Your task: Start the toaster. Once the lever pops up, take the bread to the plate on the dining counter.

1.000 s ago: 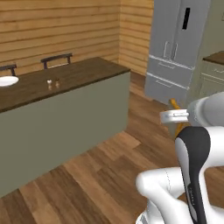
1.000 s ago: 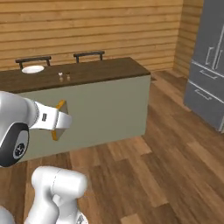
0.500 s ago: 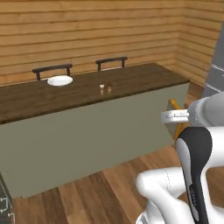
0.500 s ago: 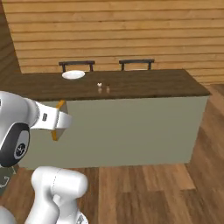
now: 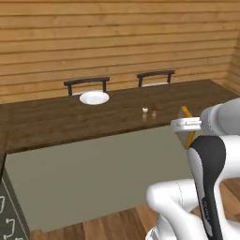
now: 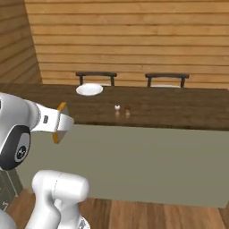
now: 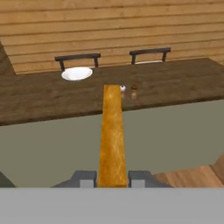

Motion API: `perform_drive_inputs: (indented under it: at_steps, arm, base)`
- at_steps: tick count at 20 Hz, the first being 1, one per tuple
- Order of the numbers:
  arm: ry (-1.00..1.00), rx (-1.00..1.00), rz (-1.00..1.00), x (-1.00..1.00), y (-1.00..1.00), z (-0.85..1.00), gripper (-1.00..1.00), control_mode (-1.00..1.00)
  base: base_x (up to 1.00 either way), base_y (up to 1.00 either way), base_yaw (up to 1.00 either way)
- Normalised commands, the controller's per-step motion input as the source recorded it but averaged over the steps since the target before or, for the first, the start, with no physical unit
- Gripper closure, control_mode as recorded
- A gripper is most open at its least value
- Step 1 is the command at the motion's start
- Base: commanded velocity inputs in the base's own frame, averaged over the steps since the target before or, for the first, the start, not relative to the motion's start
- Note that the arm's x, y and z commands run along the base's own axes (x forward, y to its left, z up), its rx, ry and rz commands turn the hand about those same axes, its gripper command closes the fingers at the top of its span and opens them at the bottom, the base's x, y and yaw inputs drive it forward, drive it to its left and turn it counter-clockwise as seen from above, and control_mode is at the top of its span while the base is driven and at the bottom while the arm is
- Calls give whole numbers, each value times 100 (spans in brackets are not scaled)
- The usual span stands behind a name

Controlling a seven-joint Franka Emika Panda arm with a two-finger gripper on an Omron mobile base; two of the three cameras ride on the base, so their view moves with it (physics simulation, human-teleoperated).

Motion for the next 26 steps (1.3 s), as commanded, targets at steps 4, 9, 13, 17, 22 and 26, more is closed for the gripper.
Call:
perform_drive_inputs:
  at_steps: [4,9,13,17,22,26]
  arm:
    - [0,0,0,0,0,0,100,100]
    - [0,0,0,0,0,0,100,100]
    - [0,0,0,0,0,0,100,100]
    - [0,0,0,0,0,0,100,100]
    - [0,0,0,0,0,0,100,100]
    - [0,0,0,0,0,0,100,100]
  base:
    - [89,-13,20]
    - [59,-2,19]
    - [42,-2,23]
    - [51,6,15]
    - [62,28,2]
    - [60,14,0]
